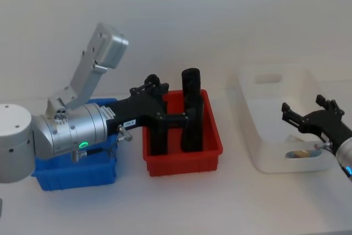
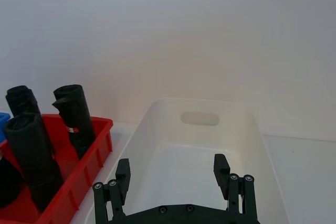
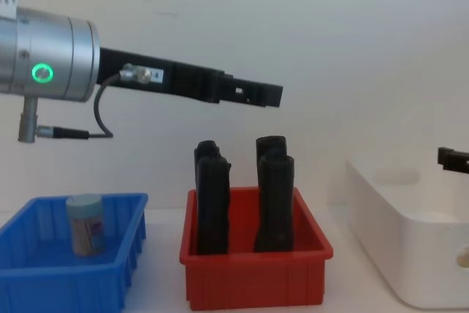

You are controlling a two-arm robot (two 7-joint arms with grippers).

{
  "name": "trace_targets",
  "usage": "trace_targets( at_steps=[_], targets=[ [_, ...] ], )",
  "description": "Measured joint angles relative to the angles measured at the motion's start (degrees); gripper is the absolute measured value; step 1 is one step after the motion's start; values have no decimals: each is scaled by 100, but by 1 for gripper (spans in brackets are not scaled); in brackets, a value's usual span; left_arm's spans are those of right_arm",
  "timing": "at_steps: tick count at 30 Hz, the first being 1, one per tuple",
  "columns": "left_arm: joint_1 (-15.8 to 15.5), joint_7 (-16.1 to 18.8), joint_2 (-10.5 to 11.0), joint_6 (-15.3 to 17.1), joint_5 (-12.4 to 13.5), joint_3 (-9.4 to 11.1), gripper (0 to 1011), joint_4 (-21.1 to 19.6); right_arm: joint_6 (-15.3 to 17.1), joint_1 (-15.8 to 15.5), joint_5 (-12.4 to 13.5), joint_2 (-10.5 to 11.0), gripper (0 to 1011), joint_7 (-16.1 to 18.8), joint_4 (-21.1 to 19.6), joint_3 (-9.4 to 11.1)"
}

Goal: Pick the cotton swabs from the blue box and place them into the white box.

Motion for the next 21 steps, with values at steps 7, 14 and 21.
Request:
trace_targets(
  at_steps=[7,14,21],
  targets=[
    [198,525,-17,-322,106,97,1004,-23,-86,-371,-83,-21,1001,-76,-454,-59],
    [392,1042,-36,-648,211,197,1004,-44,-169,-742,-171,-41,1001,-145,-906,-116],
    [586,1561,-54,-967,314,293,1004,-66,-259,-1113,-256,-61,1001,-224,-1356,-174]
  ],
)
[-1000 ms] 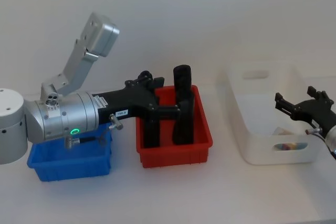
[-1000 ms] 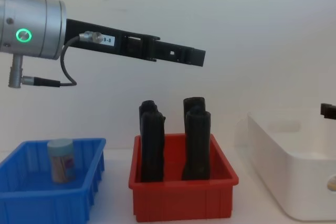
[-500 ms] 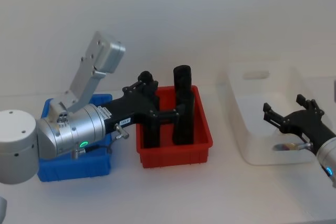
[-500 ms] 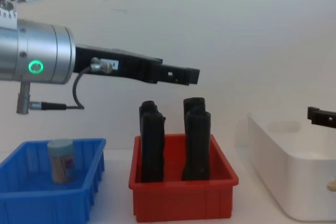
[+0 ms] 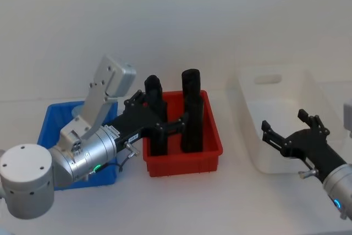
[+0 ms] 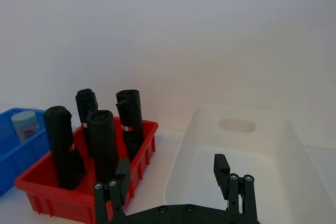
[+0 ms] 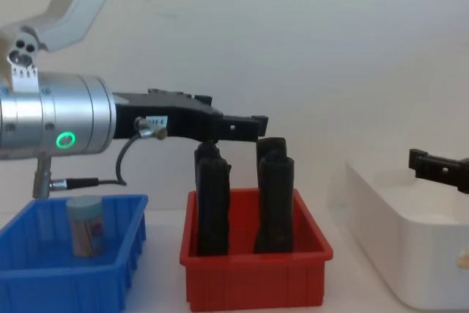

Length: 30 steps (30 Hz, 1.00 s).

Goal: Pick the cotton swabs from the blue box and place them into the white box.

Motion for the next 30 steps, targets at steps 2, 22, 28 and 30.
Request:
trace_targets(
  at_steps=[2,22,28,30],
  targets=[
    [63,175,-6,-108,34,32,1004,-7,-28,-123,-28,-8,1001,-23,-151,-20],
    [641,1713,-57,-1063,345,324,1004,-67,-94,-423,-94,-27,1001,-81,-510,-64],
    [784,2096,-69,-1300,423,396,1004,-79,-93,-423,-94,-27,1001,-79,-510,-64],
    [827,2214,-73,-1370,447,418,1004,-84,-92,-423,-93,-27,1001,-79,-510,-63]
  ],
)
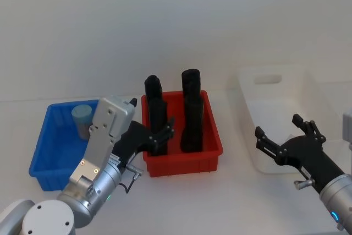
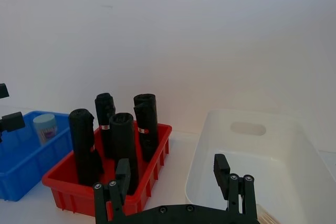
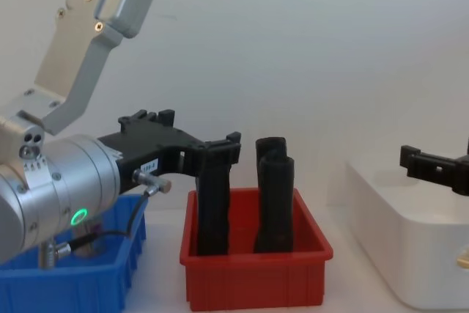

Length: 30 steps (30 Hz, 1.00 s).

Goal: Pick the cotton swabs from the blue box and place them into the white box.

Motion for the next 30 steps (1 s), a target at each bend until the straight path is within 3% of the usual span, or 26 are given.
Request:
trace_targets(
  at_steps=[6,30],
  targets=[
    [66,168,-6,-107,32,30,1004,-5,1,0,2,0,1001,2,0,0],
    [67,186,-3,-116,28,28,1004,-1,2,0,3,0,1001,2,1,0]
  ],
)
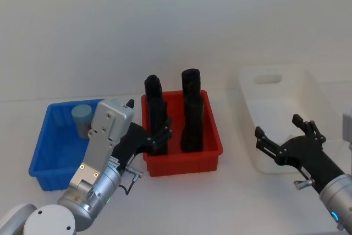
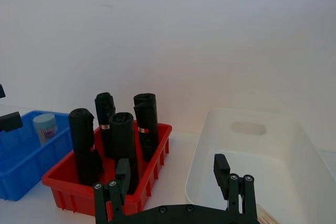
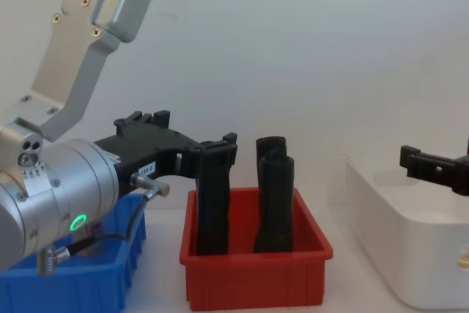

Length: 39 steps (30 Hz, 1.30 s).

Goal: Pick the cotton swabs from the blue box and place them into the white box.

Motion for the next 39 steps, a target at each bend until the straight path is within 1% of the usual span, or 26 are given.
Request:
trace_targets(
  at_steps=[29,37,39],
  targets=[
    [0,-1,0,0,0,0,1004,0,23,31,-27,-17,1001,21,47,-2],
    [0,-2,0,0,0,0,1004,1,149,266,-165,-121,1001,169,359,-24],
    [0,-2,0,0,1,0,1004,1,176,377,-226,-166,1001,246,532,-34]
  ],
)
